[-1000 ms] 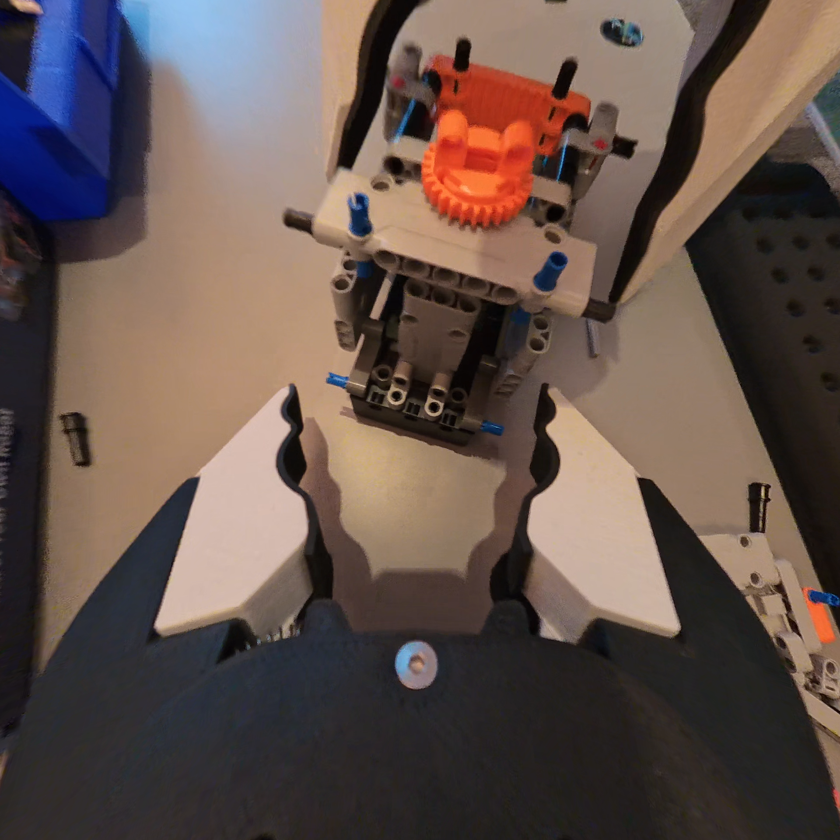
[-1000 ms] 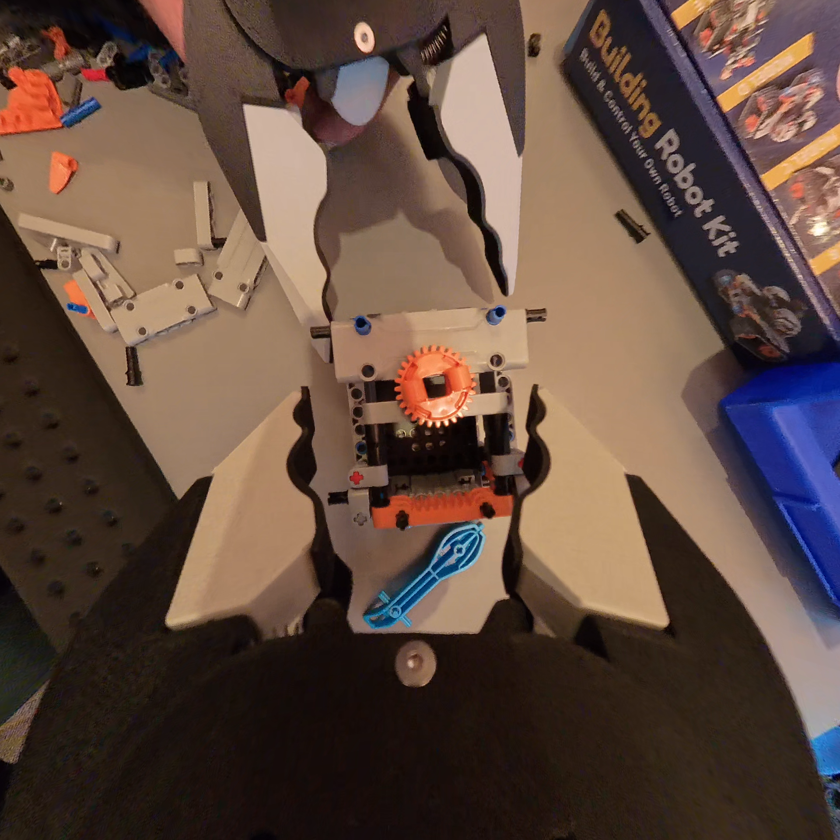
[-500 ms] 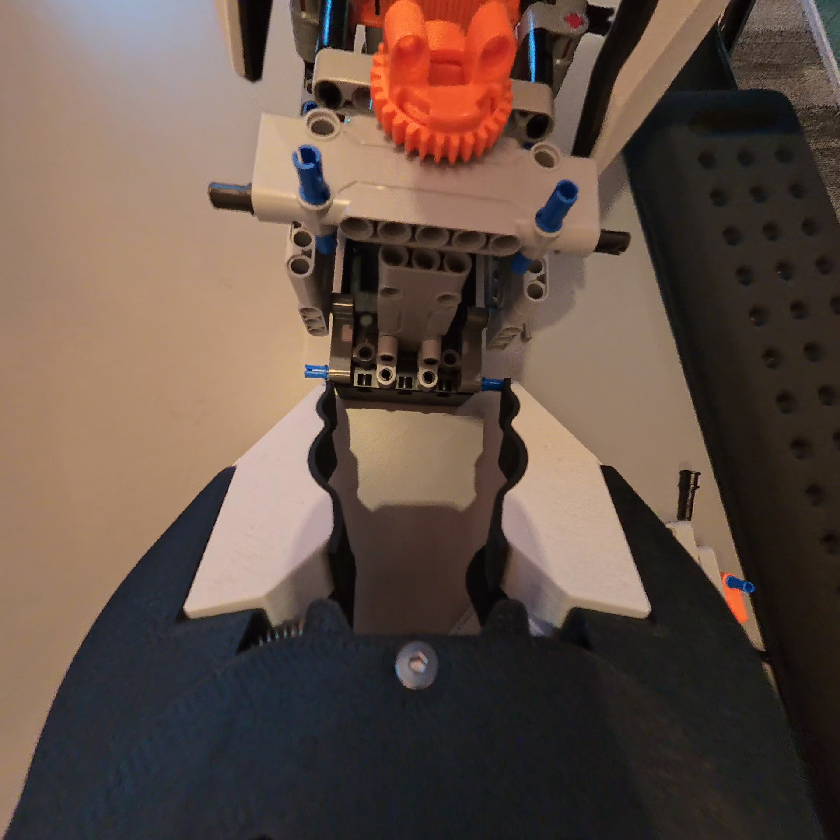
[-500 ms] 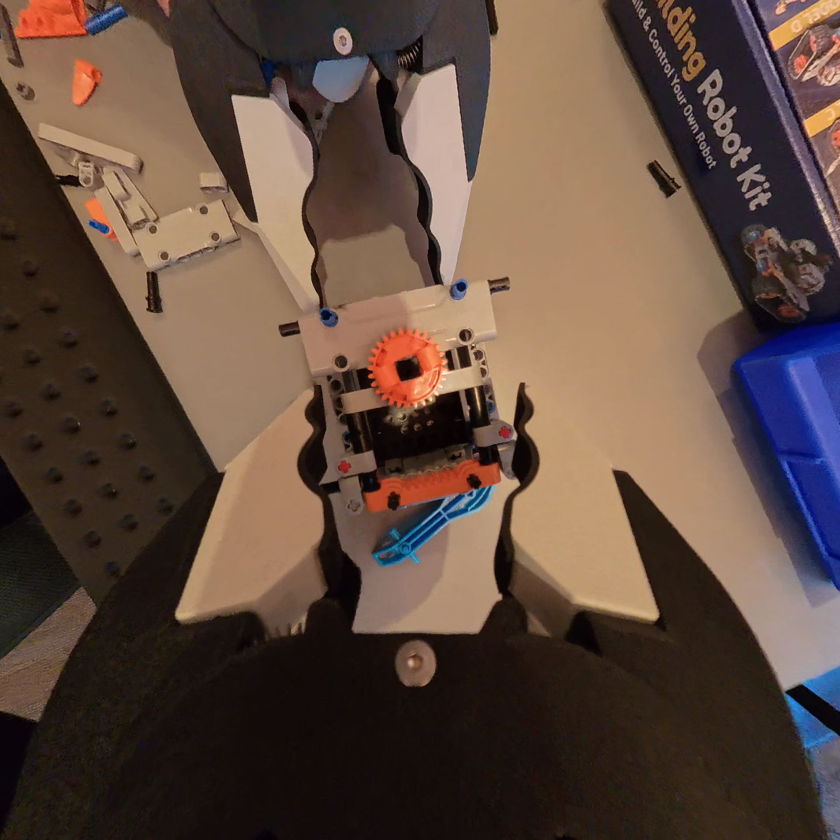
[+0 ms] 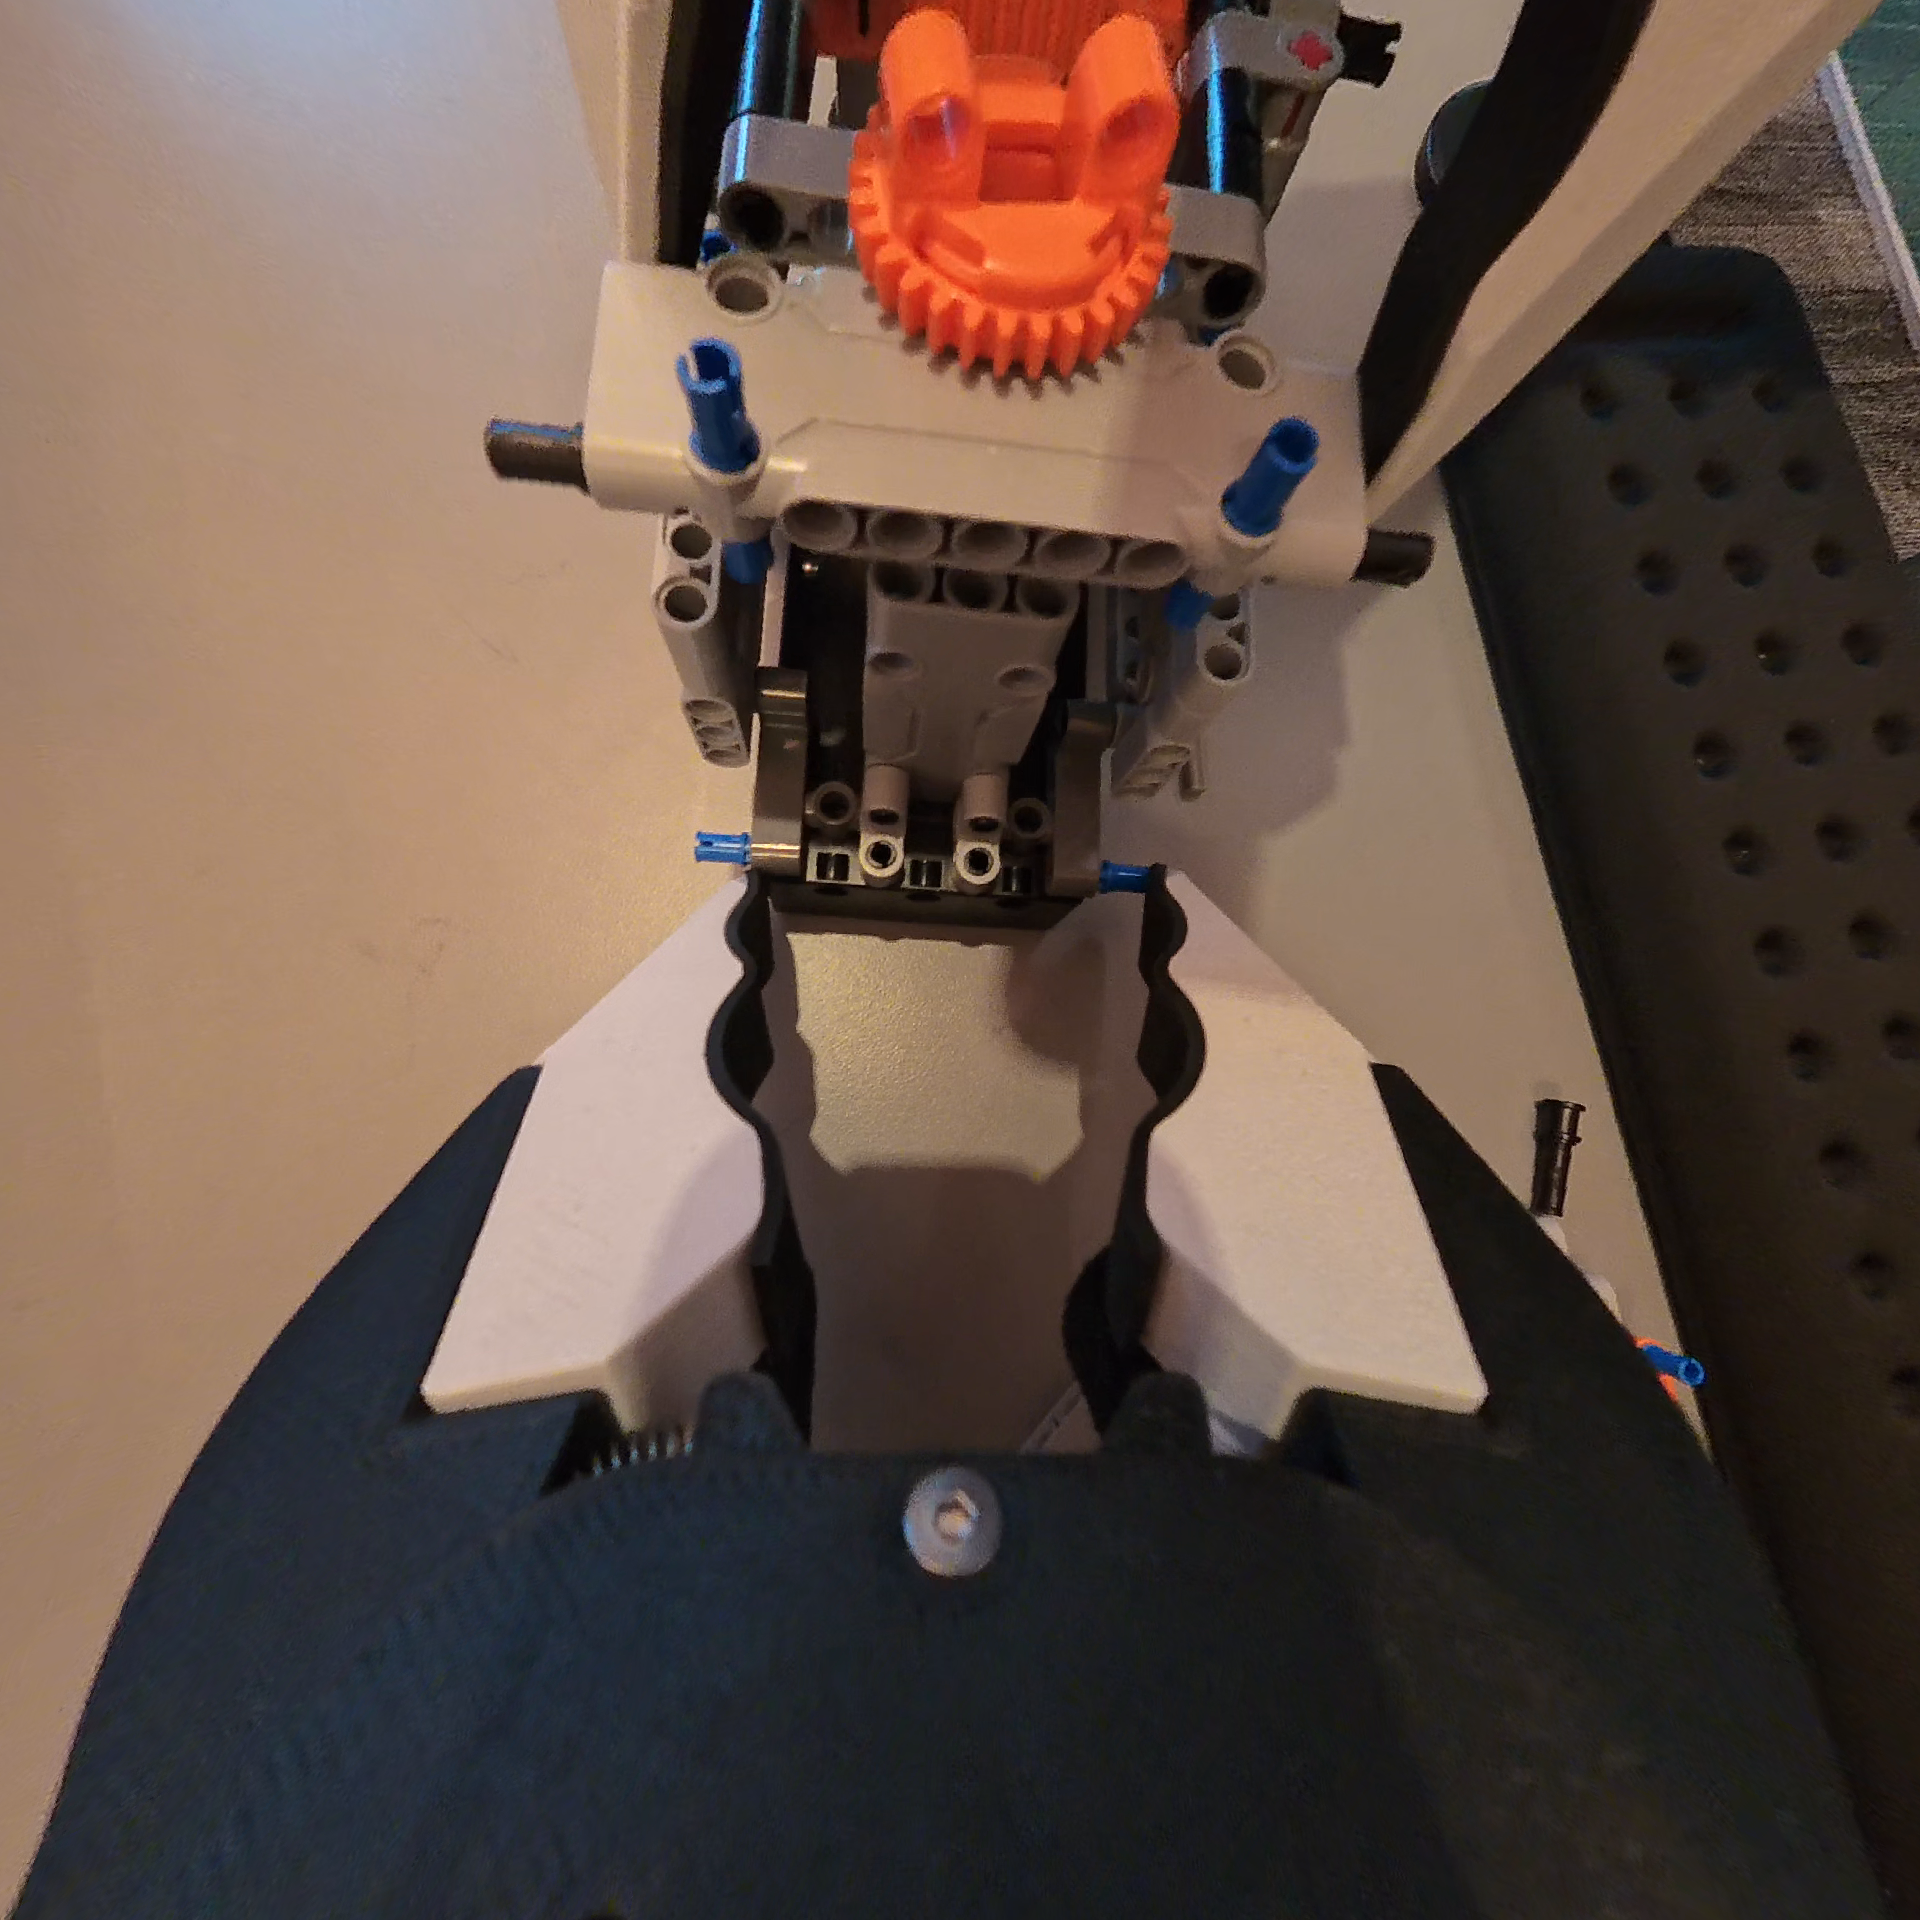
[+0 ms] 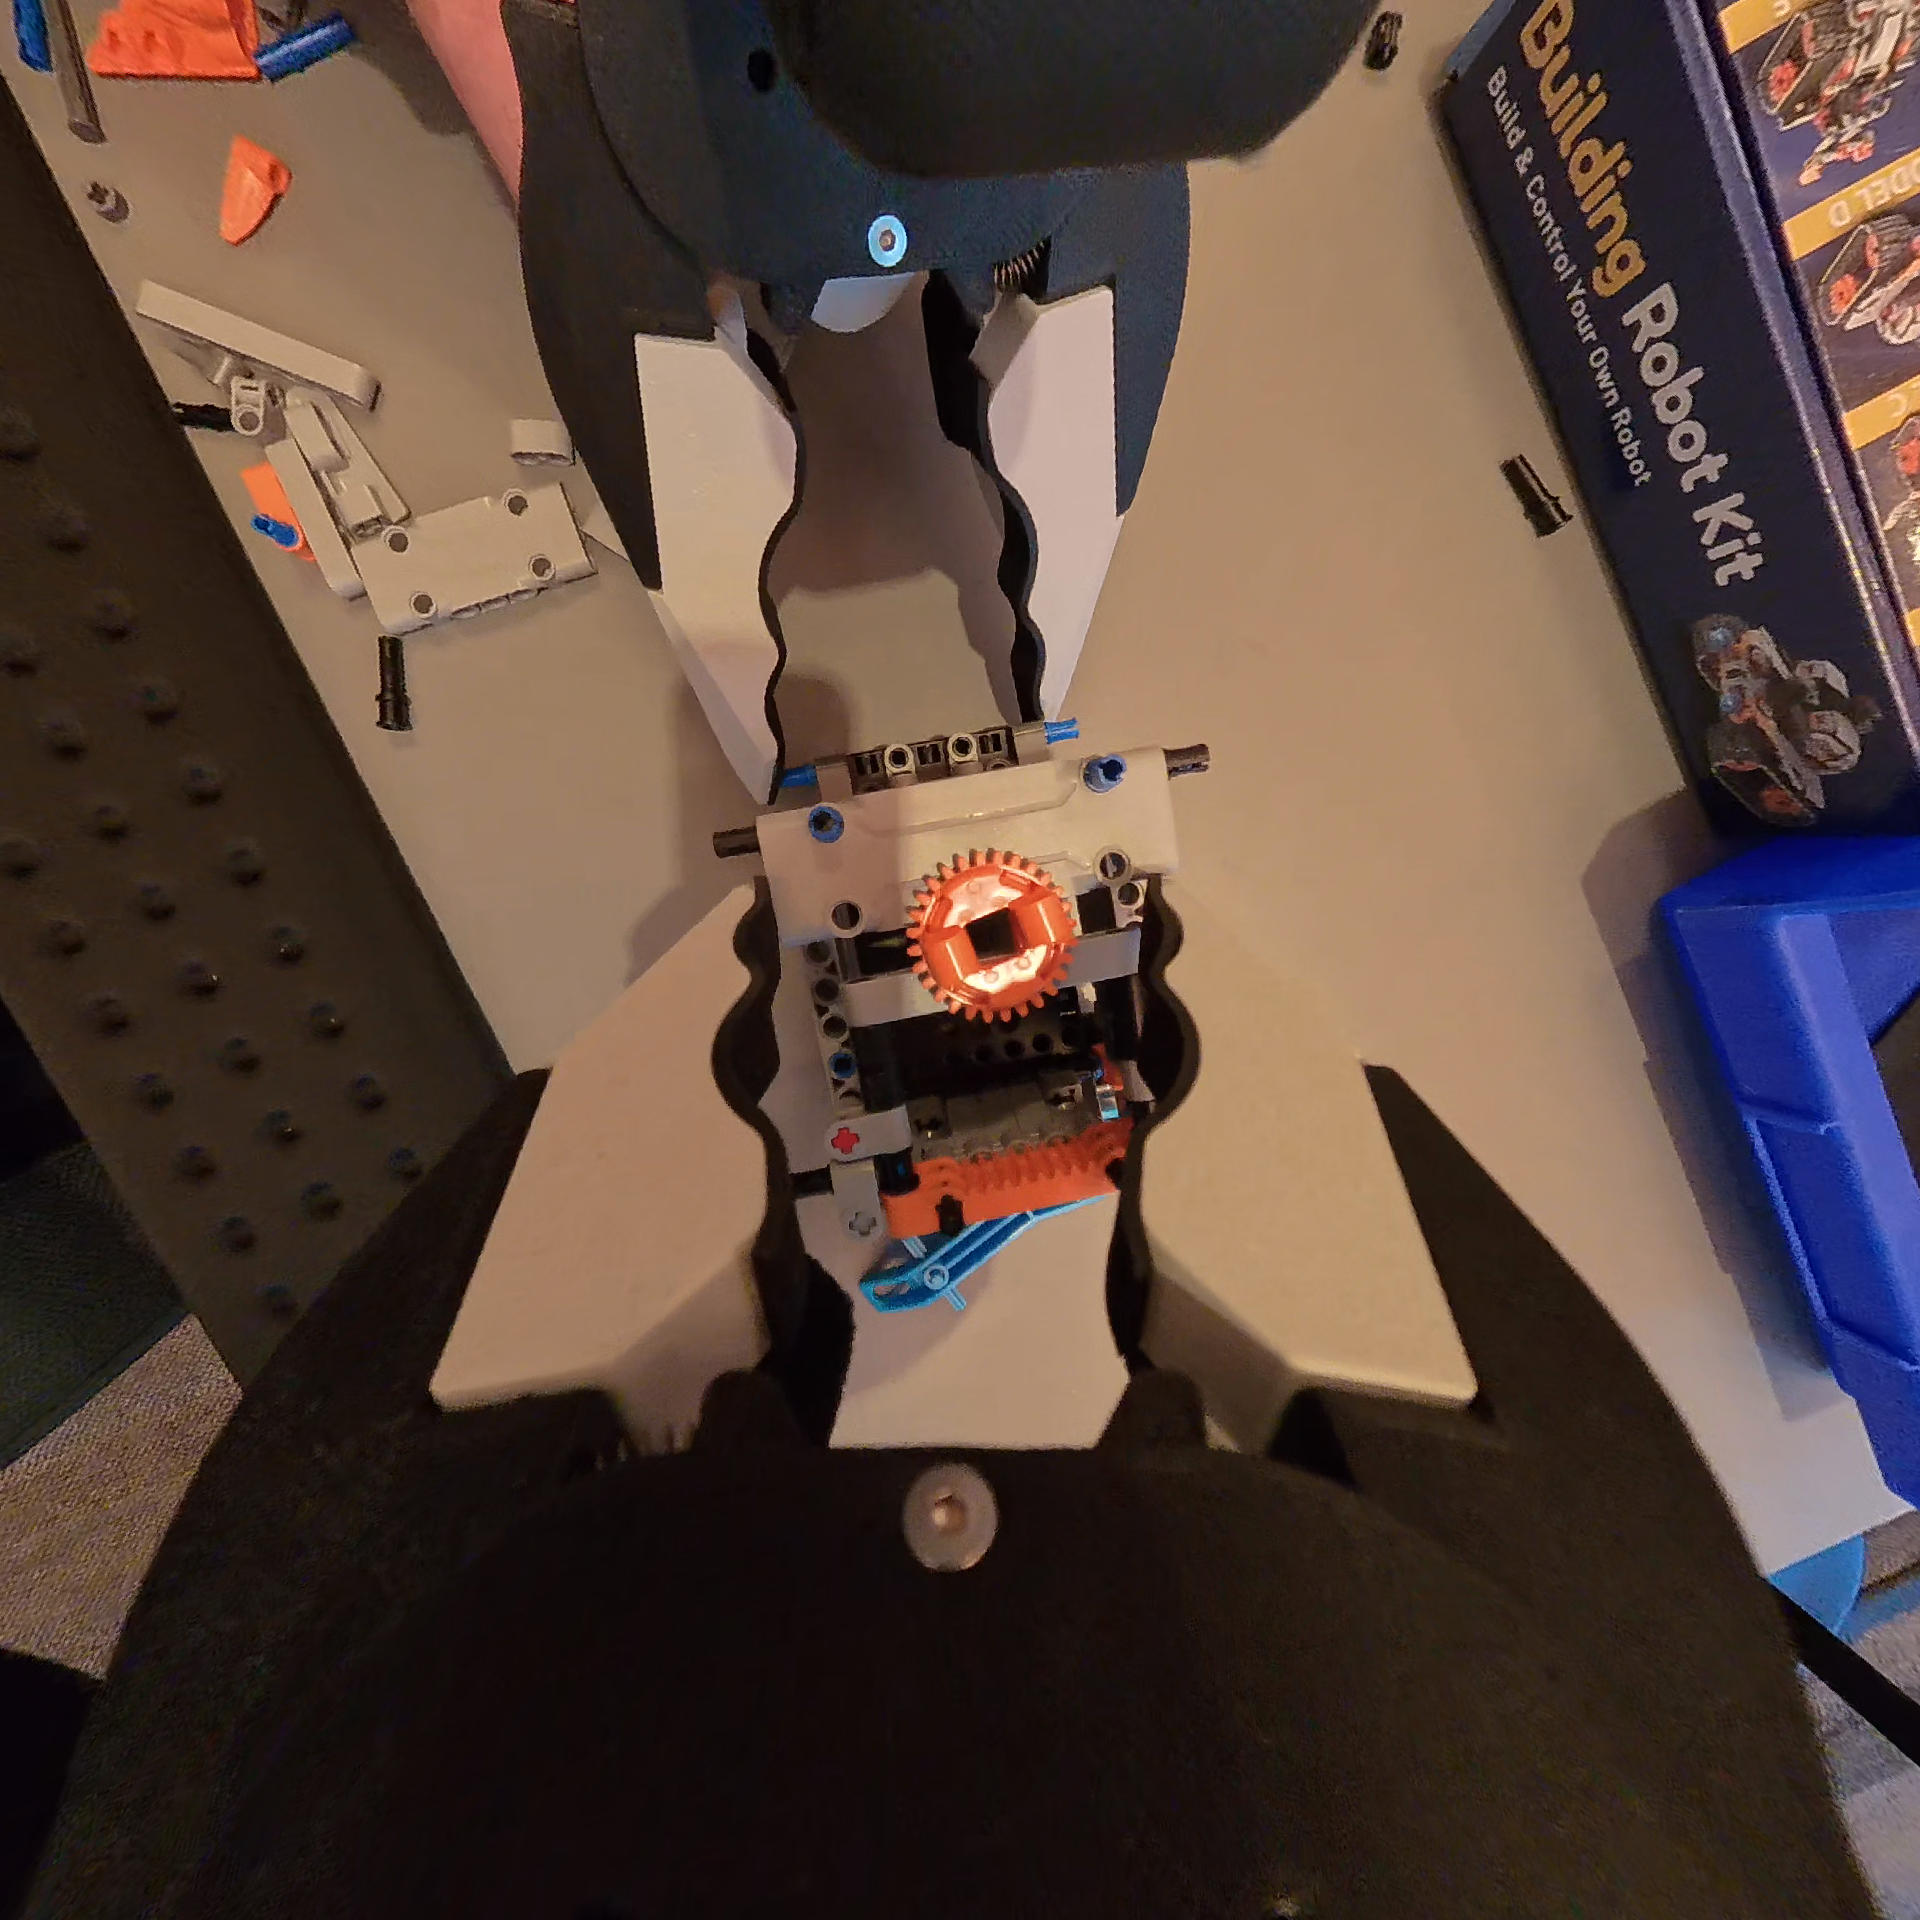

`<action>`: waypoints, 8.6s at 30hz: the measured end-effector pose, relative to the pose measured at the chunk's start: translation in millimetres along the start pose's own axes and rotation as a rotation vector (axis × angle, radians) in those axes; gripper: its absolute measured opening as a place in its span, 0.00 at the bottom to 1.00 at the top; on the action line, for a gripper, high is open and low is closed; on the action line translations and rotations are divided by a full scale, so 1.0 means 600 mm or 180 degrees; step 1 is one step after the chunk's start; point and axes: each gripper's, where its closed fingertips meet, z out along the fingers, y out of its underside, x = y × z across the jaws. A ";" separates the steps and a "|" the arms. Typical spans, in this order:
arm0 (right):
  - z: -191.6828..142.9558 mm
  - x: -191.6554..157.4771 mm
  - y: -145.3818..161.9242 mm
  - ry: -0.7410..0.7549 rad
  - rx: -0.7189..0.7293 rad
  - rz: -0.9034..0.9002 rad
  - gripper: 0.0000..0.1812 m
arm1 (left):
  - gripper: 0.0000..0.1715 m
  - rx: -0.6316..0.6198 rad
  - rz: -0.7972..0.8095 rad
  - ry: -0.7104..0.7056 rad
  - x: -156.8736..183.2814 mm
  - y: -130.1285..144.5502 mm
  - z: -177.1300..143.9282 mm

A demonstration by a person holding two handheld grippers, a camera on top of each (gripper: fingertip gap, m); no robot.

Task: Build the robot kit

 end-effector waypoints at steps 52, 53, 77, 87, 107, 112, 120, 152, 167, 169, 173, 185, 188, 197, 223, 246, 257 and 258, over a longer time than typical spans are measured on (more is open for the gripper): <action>-0.017 0.014 -0.030 0.0707 0.1066 0.0510 0.40 | 0.42 0.0016 -0.0391 -0.0262 -0.043 0.013 -0.004; -0.019 0.014 -0.031 0.0710 0.1080 0.0523 0.40 | 0.42 0.0015 -0.0394 -0.0260 -0.043 0.013 -0.004; -0.007 0.030 -0.007 0.0927 0.0991 0.0763 0.41 | 0.31 -0.0482 -0.0293 -0.0039 0.009 0.030 -0.008; -0.024 0.011 0.007 0.1000 0.0929 0.0709 0.40 | 0.30 -0.0424 -0.0304 0.0287 0.034 0.024 -0.025; -0.014 0.015 0.010 0.1133 0.1085 0.1100 0.23 | 0.37 -0.0059 -0.0147 0.0210 0.024 -0.001 -0.011; -0.018 0.002 0.016 0.0929 0.1251 0.1121 0.23 | 0.34 -0.0136 -0.0009 0.0459 0.051 0.003 -0.018; -0.016 -0.008 0.022 0.1136 0.1102 0.0837 0.27 | 0.31 0.0407 0.0240 -0.0247 -0.003 -0.052 -0.072; -0.023 -0.018 0.032 0.1655 0.0713 0.0406 0.26 | 0.09 0.0473 0.0171 0.0064 0.005 -0.088 -0.066; -0.051 -0.011 0.022 0.1326 0.1351 0.0813 0.21 | 0.13 0.0830 0.0102 0.0233 0.013 -0.103 -0.081; -0.054 -0.010 0.021 0.1239 0.1440 0.0889 0.21 | 0.15 0.0881 0.0103 0.0288 0.015 -0.104 -0.084; -0.060 -0.014 0.017 0.1010 0.1588 0.0988 0.21 | 0.14 0.0907 0.0096 0.0312 0.015 -0.104 -0.091; -0.063 -0.024 0.002 0.0416 0.1915 0.1169 0.21 | 0.13 0.0862 0.0504 -0.0103 0.021 -0.111 -0.113; -0.062 -0.024 0.000 0.0368 0.1936 0.1159 0.22 | 0.13 0.0836 0.0536 -0.0112 0.021 -0.108 -0.115; -0.058 -0.028 -0.001 0.0374 0.1980 0.1130 0.22 | 0.07 0.0820 0.0584 -0.0131 0.020 -0.105 -0.117; -0.053 -0.030 -0.003 0.0366 0.1936 0.1051 0.22 | 0.05 0.0789 0.0645 -0.0072 0.021 -0.097 -0.111; -0.052 -0.033 -0.005 0.0345 0.1988 0.1026 0.22 | 0.07 0.0769 0.0666 -0.0062 0.021 -0.093 -0.111; -0.051 -0.034 -0.006 0.0345 0.1985 0.1009 0.22 | 0.07 0.0754 0.0678 -0.0058 0.021 -0.092 -0.110; -0.051 -0.034 -0.006 0.0346 0.1985 0.1008 0.22 | 0.07 0.0752 0.0679 -0.0058 0.022 -0.092 -0.110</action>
